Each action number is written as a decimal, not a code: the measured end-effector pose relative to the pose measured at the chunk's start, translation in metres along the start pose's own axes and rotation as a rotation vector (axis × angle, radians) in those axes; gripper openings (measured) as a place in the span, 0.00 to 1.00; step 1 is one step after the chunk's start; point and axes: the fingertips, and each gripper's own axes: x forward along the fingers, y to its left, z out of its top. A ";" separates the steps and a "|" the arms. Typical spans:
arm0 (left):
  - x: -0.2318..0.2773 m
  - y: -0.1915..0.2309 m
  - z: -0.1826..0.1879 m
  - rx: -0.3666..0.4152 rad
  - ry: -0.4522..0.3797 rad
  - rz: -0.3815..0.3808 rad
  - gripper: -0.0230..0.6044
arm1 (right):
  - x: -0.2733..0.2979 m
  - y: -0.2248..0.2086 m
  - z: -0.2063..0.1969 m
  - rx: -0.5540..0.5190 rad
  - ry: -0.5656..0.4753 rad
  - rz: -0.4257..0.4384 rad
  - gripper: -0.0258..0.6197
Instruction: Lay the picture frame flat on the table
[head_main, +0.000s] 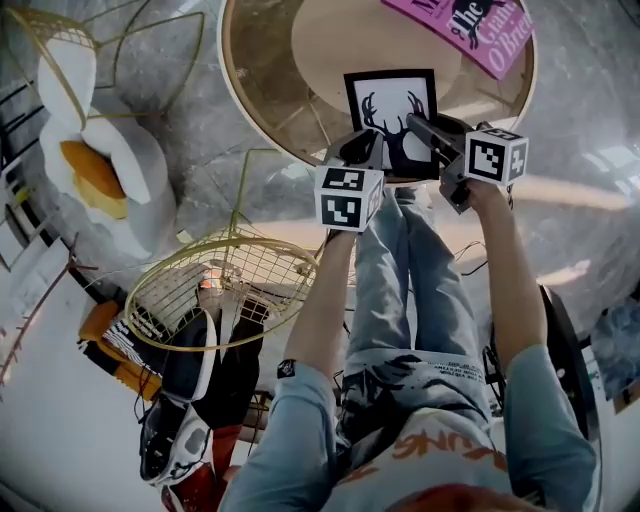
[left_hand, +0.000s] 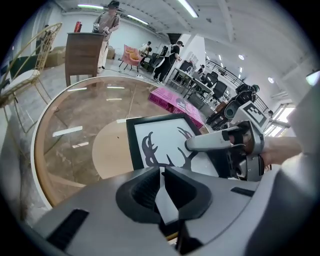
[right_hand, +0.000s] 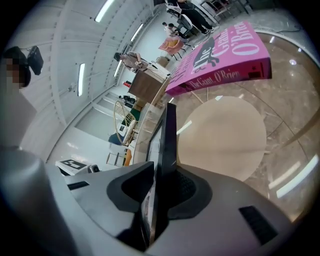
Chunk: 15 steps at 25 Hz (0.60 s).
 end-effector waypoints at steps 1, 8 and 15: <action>0.002 0.000 0.001 0.009 0.002 0.010 0.11 | -0.001 -0.003 0.003 -0.002 -0.014 -0.030 0.18; 0.007 -0.001 0.003 0.007 -0.006 0.053 0.08 | -0.010 -0.019 0.010 -0.034 -0.092 -0.219 0.27; 0.015 -0.005 0.000 0.007 0.000 0.060 0.07 | -0.025 -0.037 0.008 -0.136 -0.138 -0.389 0.25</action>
